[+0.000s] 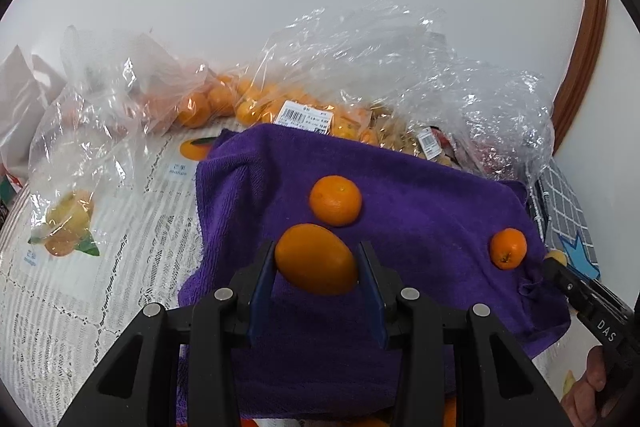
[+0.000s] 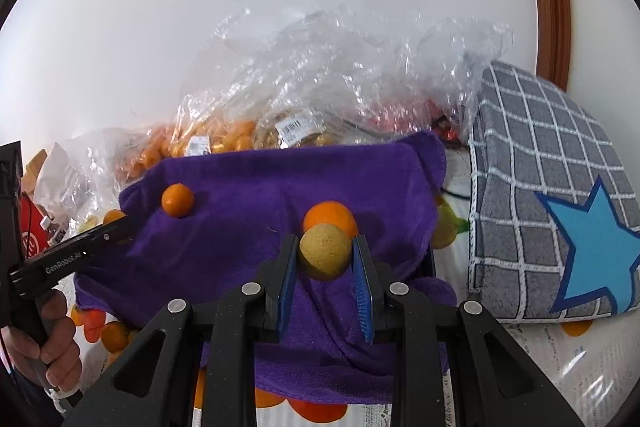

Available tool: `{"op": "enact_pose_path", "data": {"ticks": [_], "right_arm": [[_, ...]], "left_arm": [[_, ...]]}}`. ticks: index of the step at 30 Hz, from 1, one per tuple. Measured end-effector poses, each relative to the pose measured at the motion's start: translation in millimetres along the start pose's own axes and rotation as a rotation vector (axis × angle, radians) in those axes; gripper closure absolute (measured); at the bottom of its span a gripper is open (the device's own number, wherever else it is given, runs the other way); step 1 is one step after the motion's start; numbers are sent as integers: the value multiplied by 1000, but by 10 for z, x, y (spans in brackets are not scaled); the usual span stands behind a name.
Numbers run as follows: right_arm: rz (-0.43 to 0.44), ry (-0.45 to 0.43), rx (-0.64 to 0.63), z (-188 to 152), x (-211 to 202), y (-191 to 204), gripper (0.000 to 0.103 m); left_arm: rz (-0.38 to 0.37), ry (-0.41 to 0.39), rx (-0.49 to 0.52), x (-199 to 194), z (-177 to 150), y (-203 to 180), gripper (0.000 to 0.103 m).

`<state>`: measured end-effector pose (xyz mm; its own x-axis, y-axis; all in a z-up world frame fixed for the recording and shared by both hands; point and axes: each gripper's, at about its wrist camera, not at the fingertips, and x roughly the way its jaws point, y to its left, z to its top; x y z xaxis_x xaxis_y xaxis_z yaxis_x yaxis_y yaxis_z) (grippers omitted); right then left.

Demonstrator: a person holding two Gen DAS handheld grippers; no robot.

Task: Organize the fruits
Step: 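Carry the yellow fruit onto the towel with the right tool while the left tool carries the oval orange there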

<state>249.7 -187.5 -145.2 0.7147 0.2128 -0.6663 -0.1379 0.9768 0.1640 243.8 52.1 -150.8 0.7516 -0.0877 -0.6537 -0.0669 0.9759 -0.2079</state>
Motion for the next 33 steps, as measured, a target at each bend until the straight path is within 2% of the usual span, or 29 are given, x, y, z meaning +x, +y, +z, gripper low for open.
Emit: {"op": "enact_pose_path", "data": {"ticks": [11, 30, 33], "right_arm": [[-27, 85, -22, -92, 258, 27, 76], [-46, 110, -45, -129, 325, 59, 76], [-44, 105, -40, -123, 313, 51, 73]], "left_arm": [[8, 44, 12, 156, -46, -12, 64], [32, 36, 47, 175, -66, -34, 64], [30, 35, 47, 182, -65, -31, 64]]}}
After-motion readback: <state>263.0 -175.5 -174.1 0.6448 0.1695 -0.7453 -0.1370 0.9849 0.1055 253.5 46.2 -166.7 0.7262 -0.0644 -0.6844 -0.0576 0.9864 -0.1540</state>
